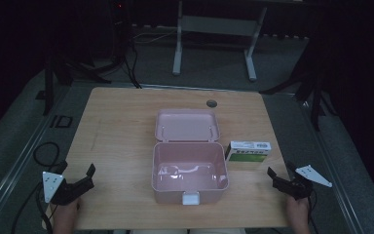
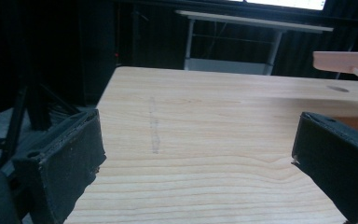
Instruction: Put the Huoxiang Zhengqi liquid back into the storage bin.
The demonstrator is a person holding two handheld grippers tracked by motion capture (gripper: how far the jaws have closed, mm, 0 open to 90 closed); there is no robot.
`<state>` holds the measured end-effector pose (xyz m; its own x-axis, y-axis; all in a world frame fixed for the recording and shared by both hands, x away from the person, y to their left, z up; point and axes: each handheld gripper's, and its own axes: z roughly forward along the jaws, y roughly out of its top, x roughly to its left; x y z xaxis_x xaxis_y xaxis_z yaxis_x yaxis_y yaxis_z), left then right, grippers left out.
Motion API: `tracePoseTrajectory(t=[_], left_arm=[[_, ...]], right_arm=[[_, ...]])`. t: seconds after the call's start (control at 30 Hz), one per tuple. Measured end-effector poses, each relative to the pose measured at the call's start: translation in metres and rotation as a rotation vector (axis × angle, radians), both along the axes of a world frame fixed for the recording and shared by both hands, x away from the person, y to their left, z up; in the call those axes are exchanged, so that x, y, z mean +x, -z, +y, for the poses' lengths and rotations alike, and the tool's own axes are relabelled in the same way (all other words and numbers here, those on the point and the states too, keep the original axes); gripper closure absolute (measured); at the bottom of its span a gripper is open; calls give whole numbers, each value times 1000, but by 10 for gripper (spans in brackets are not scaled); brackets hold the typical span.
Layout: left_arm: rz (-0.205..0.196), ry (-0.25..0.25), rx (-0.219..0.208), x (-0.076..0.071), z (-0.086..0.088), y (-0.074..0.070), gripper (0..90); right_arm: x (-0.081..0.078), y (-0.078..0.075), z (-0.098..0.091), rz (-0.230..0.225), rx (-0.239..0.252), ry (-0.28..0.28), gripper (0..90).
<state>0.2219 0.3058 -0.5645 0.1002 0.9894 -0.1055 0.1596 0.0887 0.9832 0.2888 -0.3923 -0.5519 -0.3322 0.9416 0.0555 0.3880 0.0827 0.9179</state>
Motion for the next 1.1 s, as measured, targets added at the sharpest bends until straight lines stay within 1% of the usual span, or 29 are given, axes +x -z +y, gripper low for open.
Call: tracePoseTrajectory(t=[0.07,0.17,0.27,0.37,0.47,0.57,0.63,0.67,0.7,0.77,0.8,0.83,0.87,0.9,0.93,1.0,1.1], left_arm=[[5,2,14,0,-1,0,22],[5,2,12,0,-1,0,22],[4,0,5,0,0,0,22],[7,1,3,0,0,0,22],[9,2,5,0,0,0,22],[10,2,6,0,0,0,22],[10,2,9,0,0,0,22],[10,2,9,0,0,0,22],[12,3,10,0,0,0,22],[13,3,9,0,0,0,22],[13,3,9,0,0,0,22],[13,4,9,0,0,0,22],[13,5,9,0,0,0,22],[13,5,9,0,0,0,22],[12,6,10,0,0,0,22],[13,6,11,0,-1,0,22],[11,7,11,0,-1,0,22]], right_arm=[[1,0,1,9,-7,0,109],[3,0,4,25,-34,-8,122],[5,0,5,51,-25,-43,122],[7,0,4,67,-15,-78,122],[10,1,4,112,-15,-173,122],[12,1,6,157,-40,-265,126],[14,2,7,184,-69,-309,127],[14,2,7,184,-69,-309,127],[16,2,9,209,-79,-361,127],[18,3,11,239,-101,-405,127],[19,3,12,249,-108,-428,131],[19,3,12,249,-108,-428,131],[20,3,15,263,-142,-468,131],[20,3,15,263,-142,-468,131],[21,2,18,277,-158,-509,130],[21,1,20,282,-178,-545,131],[22,-3,23,310,-202,-608,132]])
